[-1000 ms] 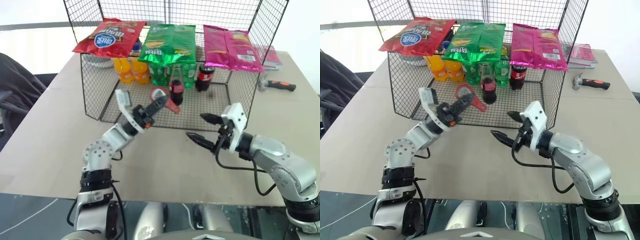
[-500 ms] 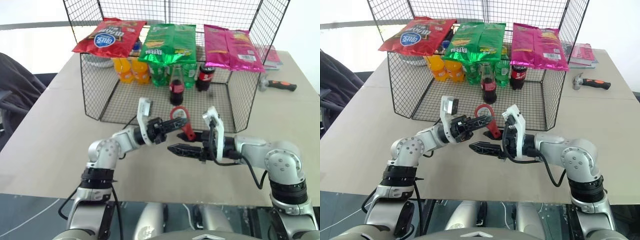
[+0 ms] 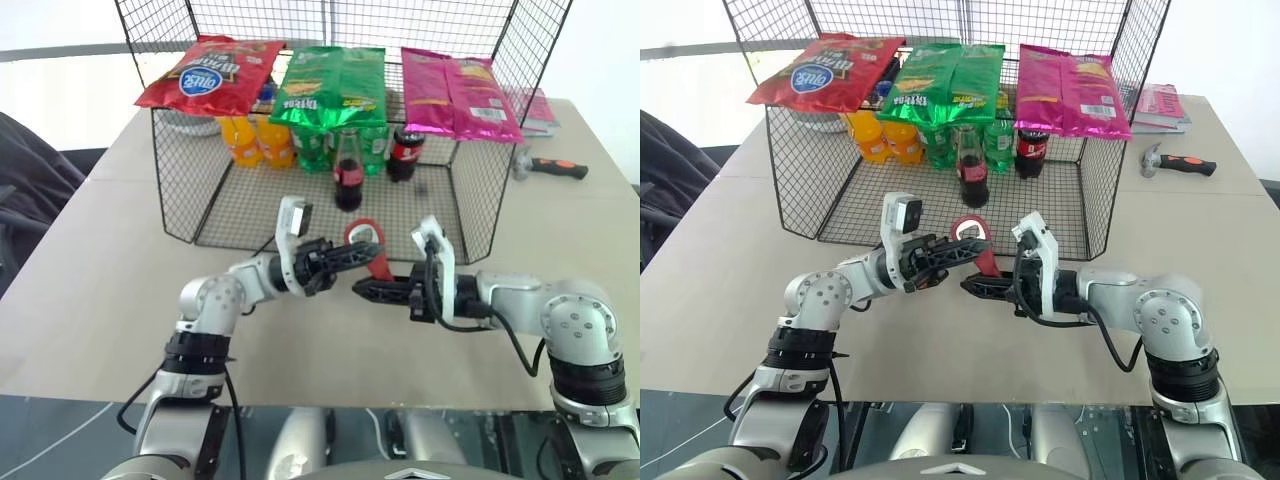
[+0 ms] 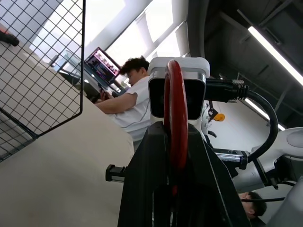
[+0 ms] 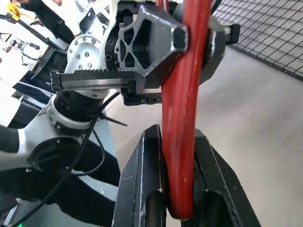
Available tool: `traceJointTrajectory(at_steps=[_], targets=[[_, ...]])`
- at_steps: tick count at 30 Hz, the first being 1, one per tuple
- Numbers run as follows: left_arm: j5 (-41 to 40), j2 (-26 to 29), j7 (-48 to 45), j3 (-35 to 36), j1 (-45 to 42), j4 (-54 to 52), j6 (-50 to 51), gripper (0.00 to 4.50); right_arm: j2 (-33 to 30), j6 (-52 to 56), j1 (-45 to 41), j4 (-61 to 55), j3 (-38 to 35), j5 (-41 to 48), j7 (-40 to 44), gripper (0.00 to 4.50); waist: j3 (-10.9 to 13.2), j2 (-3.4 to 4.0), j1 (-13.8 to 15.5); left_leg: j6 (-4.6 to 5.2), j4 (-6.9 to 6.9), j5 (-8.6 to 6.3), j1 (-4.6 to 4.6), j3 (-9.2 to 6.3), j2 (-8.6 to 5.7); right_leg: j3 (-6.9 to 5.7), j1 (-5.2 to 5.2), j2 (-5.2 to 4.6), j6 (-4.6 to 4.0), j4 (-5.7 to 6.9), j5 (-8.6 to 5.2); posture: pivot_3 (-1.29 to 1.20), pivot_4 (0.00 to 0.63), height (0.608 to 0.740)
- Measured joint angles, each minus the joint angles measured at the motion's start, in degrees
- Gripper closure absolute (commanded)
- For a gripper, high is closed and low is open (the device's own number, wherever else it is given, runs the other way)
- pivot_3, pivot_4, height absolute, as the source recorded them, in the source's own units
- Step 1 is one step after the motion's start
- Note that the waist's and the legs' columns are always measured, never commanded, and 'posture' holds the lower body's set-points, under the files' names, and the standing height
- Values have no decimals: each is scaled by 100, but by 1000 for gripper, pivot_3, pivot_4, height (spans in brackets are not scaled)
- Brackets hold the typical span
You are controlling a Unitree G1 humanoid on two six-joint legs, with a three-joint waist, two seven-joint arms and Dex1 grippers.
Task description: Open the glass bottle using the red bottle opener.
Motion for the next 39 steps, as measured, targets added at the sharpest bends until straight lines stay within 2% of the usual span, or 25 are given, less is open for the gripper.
traceJointTrajectory(at_steps=[1, 3, 6, 7, 8, 9, 13, 16, 20, 24, 33, 39], targets=[[130, 15, -12, -32, 10, -3, -75, 3526, -40, -45, 101, -63, 18, -54, 3, 4500, 0, 0, -3, 0, -1, 0, -2, -1, 0, 0, -1, 0, 0, -1, 0, 0, 150, 709], [299, 93, 2, -42, 14, 1, -140, 2549, -107, -250, 249, -182, 121, -312, 13, 4500, 0, 0, -13, 0, -1, 0, -9, -1, 0, 1, -10, 1, 0, -1, 0, 0, 150, 709], [518, 121, 86, 11, 44, -50, -412, 1098, -248, -1345, 752, -272, 319, -1440, 152, 4500, 0, 0, -7, 0, 0, 0, -20, -2, 0, -1, -14, 1, 2, -7, 0, 0, 150, 709], [577, 113, 129, 15, 60, -67, -506, 900, -262, -1540, 856, -245, 324, -1631, 171, 4500, 0, 0, -6, 0, 0, 0, -21, -2, 0, -2, -15, 0, 2, -8, 0, 0, 150, 709], [670, 82, 180, 36, 74, -93, -639, 305, -264, -1781, 990, -225, 325, -1850, 179, 4500, 0, 0, 3, 0, 1, 0, -26, -3, 0, -2, -17, 0, 3, -10, 1, 0, 150, 709], [756, 54, 226, 68, 99, -123, -838, 24, -260, -2052, 1123, -211, 326, -2095, 178, 4500, 0, 0, 1, 0, 2, 0, -29, -2, 0, -2, -19, -1, 3, -11, 1, 0, 150, 709], [1473, -142, 511, 197, 311, -283, -2070, 24, -135, -3097, 1442, -211, 209, -3004, 19, 4500, 0, 1, -1, -1, 1, 1, -34, -2, 0, 5, -29, -2, 2, -9, 1, 0, 150, 709], [2493, -476, 1021, 233, 357, -116, -3666, 24, -123, -3984, 1498, -220, 114, -3814, -97, 4500, 0, 2, 37, -2, 2, 1, -34, -5, 0, 8, -29, -2, 2, -8, 2, 0, 150, 709], [3634, -830, 1766, 225, -25, 826, -5368, 24, 27, -4537, 1484, -225, 155, -4413, -201, 4500, 0, 2, 123, -1, 6, 1, -35, -3, -1, -1, -28, 2, 2, -8, 2, 0, 150, 709], [4274, -1068, 2362, 224, -695, 1921, -6400, 24, 227, -4682, 1400, -226, 409, -4703, -198, 4500, 0, 2, 132, 1, 12, 0, -47, -8, -6, -14, -29, 7, 3, -12, 3, 0, 150, 709], [4966, -1272, 3164, 230, -1880, 4249, -7574, 24, 335, -4736, 1358, -250, 562, -5000, -169, 4500, 1, 0, 129, 5, 17, -2, -59, -31, -13, -41, -30, 22, 5, -12, 3, 0, 150, 709], [4944, -1420, 3084, 313, -2690, 5568, -7847, 24, 385, -4736, 1362, -355, 559, -5128, -210, 4500, 1, 0, 121, 5, 19, -2, -59, -31, -15, -43, -30, 25, 6, -11, 3, 0, 150, 709]])
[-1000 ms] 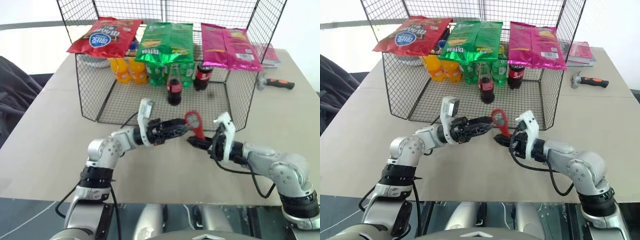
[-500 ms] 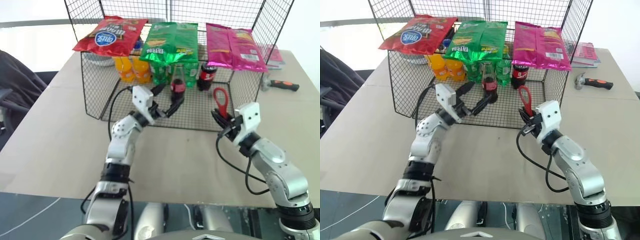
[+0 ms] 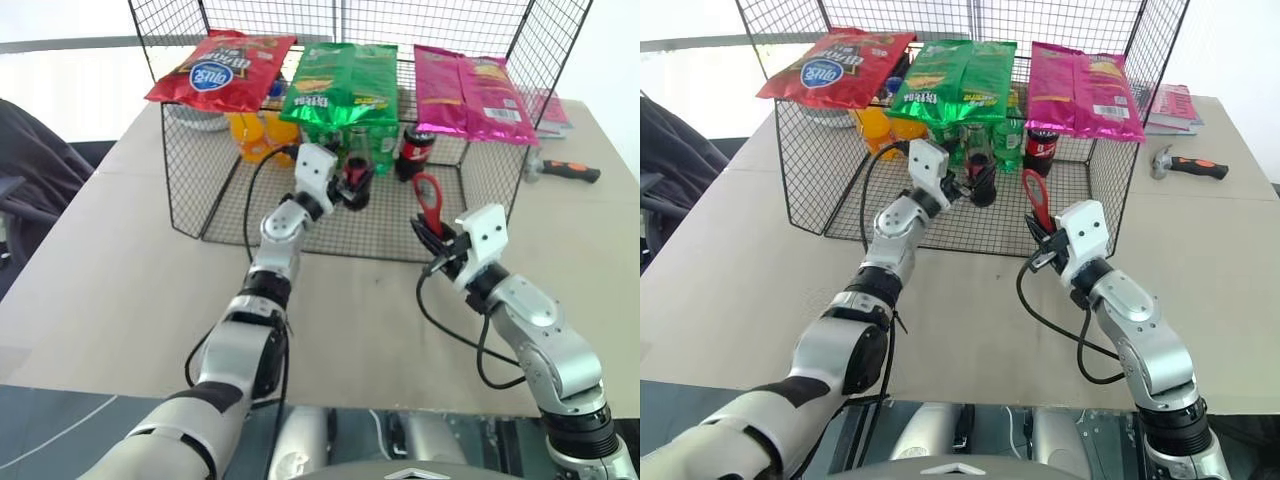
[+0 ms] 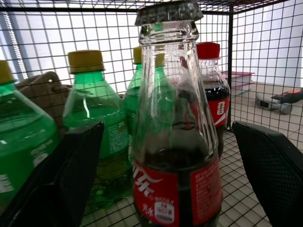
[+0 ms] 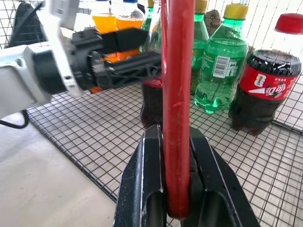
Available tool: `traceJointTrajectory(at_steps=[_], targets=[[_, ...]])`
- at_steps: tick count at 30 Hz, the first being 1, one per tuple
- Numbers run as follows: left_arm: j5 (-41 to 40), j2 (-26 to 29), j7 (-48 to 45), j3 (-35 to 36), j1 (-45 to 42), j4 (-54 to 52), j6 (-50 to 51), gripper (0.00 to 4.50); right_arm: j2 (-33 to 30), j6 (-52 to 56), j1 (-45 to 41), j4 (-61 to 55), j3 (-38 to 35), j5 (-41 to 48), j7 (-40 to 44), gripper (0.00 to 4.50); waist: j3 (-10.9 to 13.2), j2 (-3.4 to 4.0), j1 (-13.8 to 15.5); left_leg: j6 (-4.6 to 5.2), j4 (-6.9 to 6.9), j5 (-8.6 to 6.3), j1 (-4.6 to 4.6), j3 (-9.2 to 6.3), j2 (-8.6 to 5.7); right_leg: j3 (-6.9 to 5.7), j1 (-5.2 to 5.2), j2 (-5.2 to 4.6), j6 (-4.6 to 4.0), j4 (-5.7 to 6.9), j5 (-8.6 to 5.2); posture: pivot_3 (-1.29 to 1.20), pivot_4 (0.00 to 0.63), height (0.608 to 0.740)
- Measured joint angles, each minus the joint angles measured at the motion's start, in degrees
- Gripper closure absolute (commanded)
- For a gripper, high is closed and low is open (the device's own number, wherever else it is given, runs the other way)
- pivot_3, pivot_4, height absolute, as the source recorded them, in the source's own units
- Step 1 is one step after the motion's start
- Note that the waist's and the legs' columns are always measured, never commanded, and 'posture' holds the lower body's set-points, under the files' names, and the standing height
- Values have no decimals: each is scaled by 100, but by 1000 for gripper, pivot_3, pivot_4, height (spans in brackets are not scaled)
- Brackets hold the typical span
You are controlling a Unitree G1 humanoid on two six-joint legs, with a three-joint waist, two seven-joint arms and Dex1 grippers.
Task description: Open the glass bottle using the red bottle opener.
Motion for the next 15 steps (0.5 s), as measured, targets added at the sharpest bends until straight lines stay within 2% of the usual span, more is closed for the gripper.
traceJointTrajectory(at_steps=[8, 9, 10, 12, 14, 15], targets=[[19, 58, -2, 183, -647, 1112, 10, 24, 109, -14, 1, -2, 1, -171, -32, 4500, 1, -1, -8, 0, 3, 0, 0, -4, 0, -3, 0, 2, 0, 8, 0, 0, 150, 709], [31, 64, 8, 191, -669, 1132, 9, 518, 113, -16, 1, -2, 2, -183, -36, 4500, 0, -1, -7, 0, 4, 0, 0, -4, 0, -3, 0, 2, 0, 7, 0, 0, 150, 709], [43, 72, 16, 199, -685, 1164, 9, 676, 117, -19, 1, -2, 2, -205, -45, 4500, 0, -1, -8, 0, 4, 0, 0, -4, -1, -3, 0, 2, 0, 7, 0, 0, 150, 709], [46, 56, -47, 205, -693, 1239, 10, 1621, 125, -26, 2, -2, 2, -249, -50, 4500, 0, -1, -7, -1, 4, 0, 0, -4, -1, -3, 0, 2, 0, 7, 0, 0, 150, 709], [44, 43, -92, 241, -718, 1295, 12, 1970, 135, -29, 5, -2, 1, -276, -50, 4500, 0, -1, -10, -1, 6, 0, 1, -3, -1, -3, 0, 2, 0, 11, 0, 0, 150, 709], [45, 44, -105, 247, -725, 1308, 15, 1969, 141, -29, 6, -2, 1, -286, -50, 4500, 0, -1, -10, -1, 7, 0, 1, -4, -1, -3, 0, 2, 0, 13, 0, 0, 150, 709]])
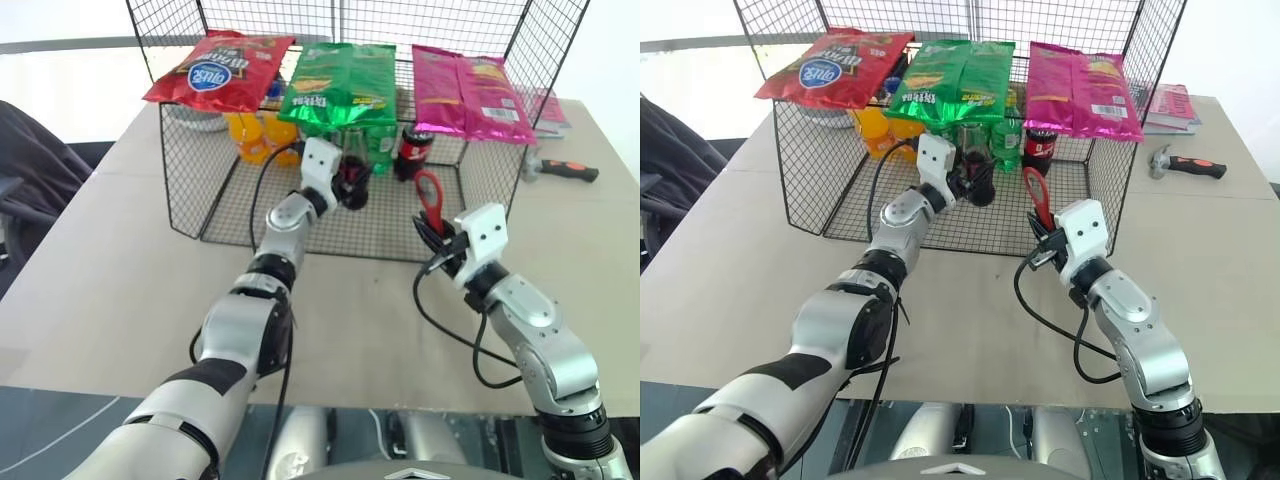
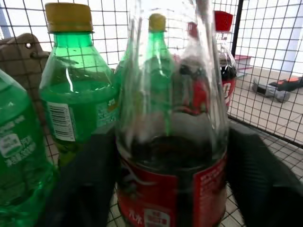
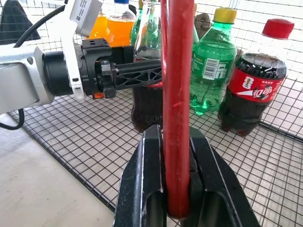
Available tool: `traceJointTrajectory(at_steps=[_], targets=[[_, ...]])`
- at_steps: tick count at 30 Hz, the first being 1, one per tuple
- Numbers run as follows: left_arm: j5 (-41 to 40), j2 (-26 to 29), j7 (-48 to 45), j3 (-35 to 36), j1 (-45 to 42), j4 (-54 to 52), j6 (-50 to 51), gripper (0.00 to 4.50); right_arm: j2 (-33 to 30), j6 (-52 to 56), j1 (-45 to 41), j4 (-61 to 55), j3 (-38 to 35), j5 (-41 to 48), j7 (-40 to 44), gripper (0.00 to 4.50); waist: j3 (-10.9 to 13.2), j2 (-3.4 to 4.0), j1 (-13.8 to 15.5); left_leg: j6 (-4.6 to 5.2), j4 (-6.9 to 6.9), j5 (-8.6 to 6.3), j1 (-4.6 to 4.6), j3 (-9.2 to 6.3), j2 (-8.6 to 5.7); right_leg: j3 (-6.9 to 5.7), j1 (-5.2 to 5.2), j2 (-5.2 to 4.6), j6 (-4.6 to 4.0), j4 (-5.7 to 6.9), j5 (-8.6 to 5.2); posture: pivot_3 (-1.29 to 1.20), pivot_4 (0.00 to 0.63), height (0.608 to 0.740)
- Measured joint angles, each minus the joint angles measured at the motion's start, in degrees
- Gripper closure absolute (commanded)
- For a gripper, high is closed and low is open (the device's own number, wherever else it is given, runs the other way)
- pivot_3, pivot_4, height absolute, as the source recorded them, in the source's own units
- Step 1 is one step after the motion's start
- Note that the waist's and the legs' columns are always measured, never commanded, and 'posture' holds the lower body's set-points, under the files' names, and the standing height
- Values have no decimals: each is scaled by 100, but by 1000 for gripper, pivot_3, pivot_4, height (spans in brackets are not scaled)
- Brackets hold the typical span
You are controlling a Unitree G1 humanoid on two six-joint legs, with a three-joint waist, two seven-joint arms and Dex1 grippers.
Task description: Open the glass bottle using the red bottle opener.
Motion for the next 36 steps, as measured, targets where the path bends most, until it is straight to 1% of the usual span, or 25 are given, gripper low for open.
traceJointTrajectory(at_steps=[5, 8, 9, 13, 16, 19, 20, 21, 23, 28, 30, 36], targets=[[5, 3, -197, 11, 6, -7, -3, 1969, 20, -2, 0, 0, -1, -33, 3, 4500, 0, 0, 9, 0, 5, 0, -1, -2, 0, -1, 0, 0, 0, 4, 0, 0, 150, 709], [-42, 8, -454, 19, 113, -154, -10, 1969, 18, -3, 0, 0, -4, -36, 5, 4500, 0, 0, 10, 0, 6, 0, -2, -1, -1, 0, 1, -1, 0, 3, 0, 0, 150, 709], [-122, 7, -725, 21, 266, -394, 48, 1969, 11, -4, 0, -3, -10, -36, 7, 4500, 0, 1, 7, 0, 6, 0, -2, 0, -1, 1, 0, -1, 0, 2, 0, 0, 150, 709], [-704, -6, -1831, -79, 1154, -1957, 871, 1969, -42, -10, 4, -4, -135, -36, 6, 4500, 0, 2, -9, -5, 6, 3, -4, -1, 2, 3, -1, -2, -1, 2, 0, 0, 150, 709], [-961, 246, -2337, -443, 2123, -3775, 1810, 1969, -50, -26, -9, 5, -234, -38, 7, 4500, 1, 3, -47, -6, 6, 3, -1, -2, 6, 7, -1, -2, -1, 6, 0, 0, 150, 709], [-1030, 543, -2493, -696, 2739, -5049, 2462, 1969, -60, -90, -60, 48, -291, -43, 20, 4500, -1, 6, -66, -4, 6, 2, 4, -4, 6, 9, 1, -6, -2, 13, 0, 0, 150, 709], [-1068, 706, -2536, -814, 3087, -5659, 2690, 1969, -65, -149, -112, 107, -322, -51, 42, 4500, -2, 7, -82, -4, 7, 2, 7, -3, 6, 12, 2, -8, -2, 14, 0, 0, 150, 709], [-1070, 718, -2550, -828, 3126, -5717, 2713, 1969, -67, -155, -112, 114, -340, -53, 44, 4500, -2, 8, -92, -4, 7, 2, 9, -3, 6, 13, 4, -10, -2, 15, 0, 0, 150, 709], [-1105, 828, -2539, -976, 3486, -6369, 2981, 1969, -73, -218, -227, 265, -434, -70, 62, 4500, -3, 10, -87, -4, 10, 3, 11, -5, 6, 9, 8, -12, -3, 15, 0, 0, 150, 709], [-1164, 833, -2357, -1071, 3810, -6811, 3256, 1969, -73, -366, -394, 474, -455, -90, 109, 4500, -4, 12, -76, -4, 23, 2, 10, -8, 6, 5, 13, -8, -3, 17, 0, 0, 150, 709], [-1200, 774, -2249, -1028, 3907, -6866, 3257, 1969, -73, -397, -415, 536, -455, -96, 133, 4500, -5, 14, -80, -4, 23, 2, 10, -7, 6, 6, 13, -9, -3, 16, 0, 0, 150, 709], [-1179, 832, -2191, -1091, 4013, -6974, 3135, 1969, -64, -423, -438, 569, -454, -119, 190, 4500, -6, 16, -80, -4, 23, 2, 9, -8, 6, 5, 13, -10, -3, 16, 0, 0, 150, 709]])
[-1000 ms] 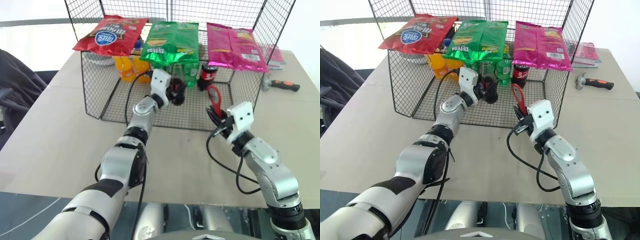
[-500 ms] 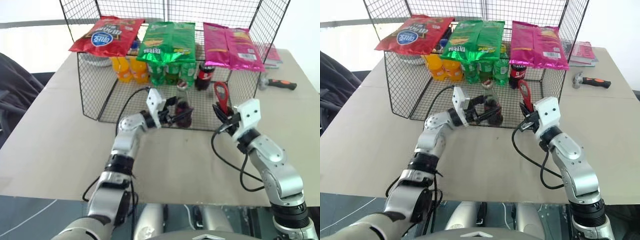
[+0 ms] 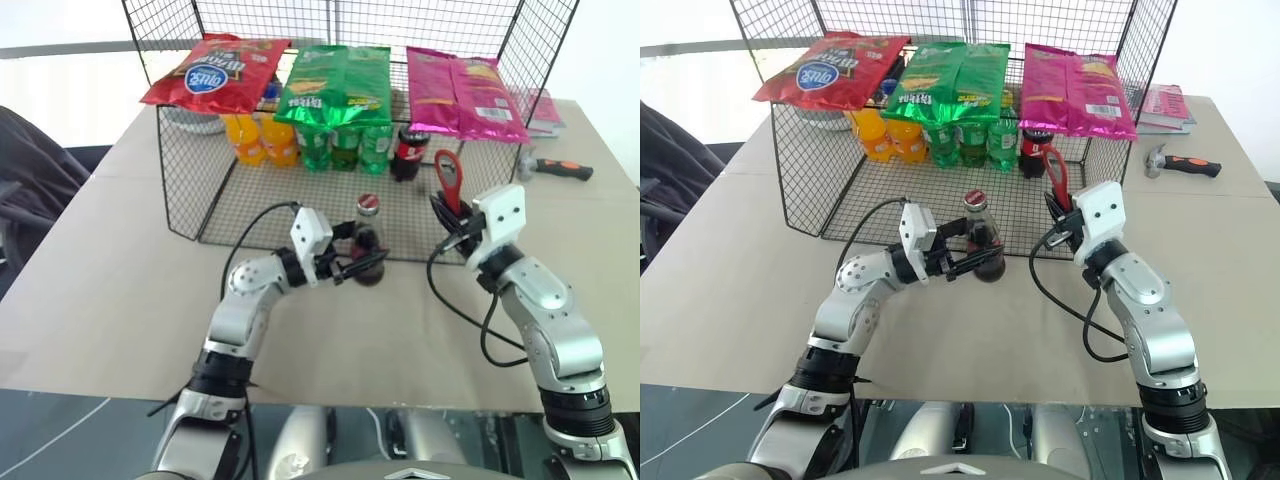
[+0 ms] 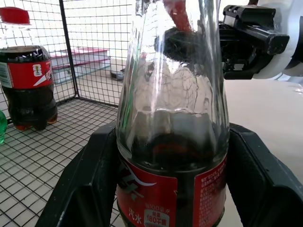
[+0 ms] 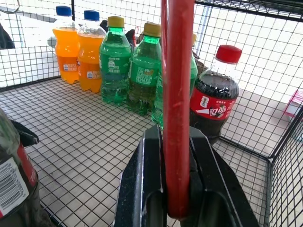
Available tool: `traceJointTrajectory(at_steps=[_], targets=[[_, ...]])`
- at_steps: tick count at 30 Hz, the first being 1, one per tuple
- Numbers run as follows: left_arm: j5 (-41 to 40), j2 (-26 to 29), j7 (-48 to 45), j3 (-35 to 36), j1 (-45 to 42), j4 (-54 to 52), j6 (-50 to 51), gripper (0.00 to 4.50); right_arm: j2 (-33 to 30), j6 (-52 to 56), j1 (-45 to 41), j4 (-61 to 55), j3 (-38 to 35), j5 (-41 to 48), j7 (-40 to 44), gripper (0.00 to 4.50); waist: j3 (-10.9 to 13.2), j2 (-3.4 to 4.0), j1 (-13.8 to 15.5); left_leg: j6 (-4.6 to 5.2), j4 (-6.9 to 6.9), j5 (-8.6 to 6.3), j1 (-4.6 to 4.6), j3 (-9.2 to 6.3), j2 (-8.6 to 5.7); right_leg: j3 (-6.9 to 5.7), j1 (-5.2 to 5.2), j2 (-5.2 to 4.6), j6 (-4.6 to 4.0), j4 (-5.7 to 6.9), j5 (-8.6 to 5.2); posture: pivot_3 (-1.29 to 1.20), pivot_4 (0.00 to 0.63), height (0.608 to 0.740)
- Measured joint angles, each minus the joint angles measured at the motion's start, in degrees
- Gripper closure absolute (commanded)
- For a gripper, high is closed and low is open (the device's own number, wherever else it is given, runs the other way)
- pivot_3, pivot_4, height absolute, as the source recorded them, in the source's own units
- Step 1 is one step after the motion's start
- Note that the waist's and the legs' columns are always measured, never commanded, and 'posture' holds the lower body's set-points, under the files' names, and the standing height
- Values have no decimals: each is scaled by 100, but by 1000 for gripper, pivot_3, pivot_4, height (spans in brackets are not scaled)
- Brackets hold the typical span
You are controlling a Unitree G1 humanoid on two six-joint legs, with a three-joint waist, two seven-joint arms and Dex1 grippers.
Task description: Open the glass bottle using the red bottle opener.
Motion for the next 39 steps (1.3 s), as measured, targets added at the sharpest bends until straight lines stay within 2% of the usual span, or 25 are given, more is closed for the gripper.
traceJointTrajectory(at_steps=[22, 24, 27, 32, 39], targets=[[-137, 405, -55, -167, 211, -610, 387, 1969, 66, -23, 1, 20, 0, -111, -2, 4500, 1, 2, -5, 0, 0, 0, -1, 0, 0, 0, 0, -1, 0, -1, 0, 0, 150, 709], [-138, 405, -51, -175, 217, -618, 386, 922, 96, -52, 1, 39, 0, -112, -1, 4500, 1, 2, -6, 0, 0, 0, -1, 0, 0, 0, 0, -1, 0, -1, 0, 0, 150, 709], [-181, 399, -58, -183, 239, -721, 373, 85, 100, -79, 0, 66, 0, -118, 0, 4500, 1, 2, -6, 0, 0, 0, -1, 0, 0, 0, 0, -2, 0, -1, 0, 0, 150, 709], [-193, 376, 30, -162, 240, -781, 284, 85, 101, -89, 0, 130, 0, -122, 12, 4500, 1, 3, -6, 0, 0, 0, 1, 0, 0, 1, 0, -2, 0, 0, 0, 0, 150, 709], [-649, 109, 148, 43, 199, -985, 146, 85, 111, -96, 0, 179, 0, -123, 20, 4500, 1, 3, -6, 0, 0, 0, 0, 0, 0, 0, 0, -12, 0, 0, 0, 0, 150, 709]])
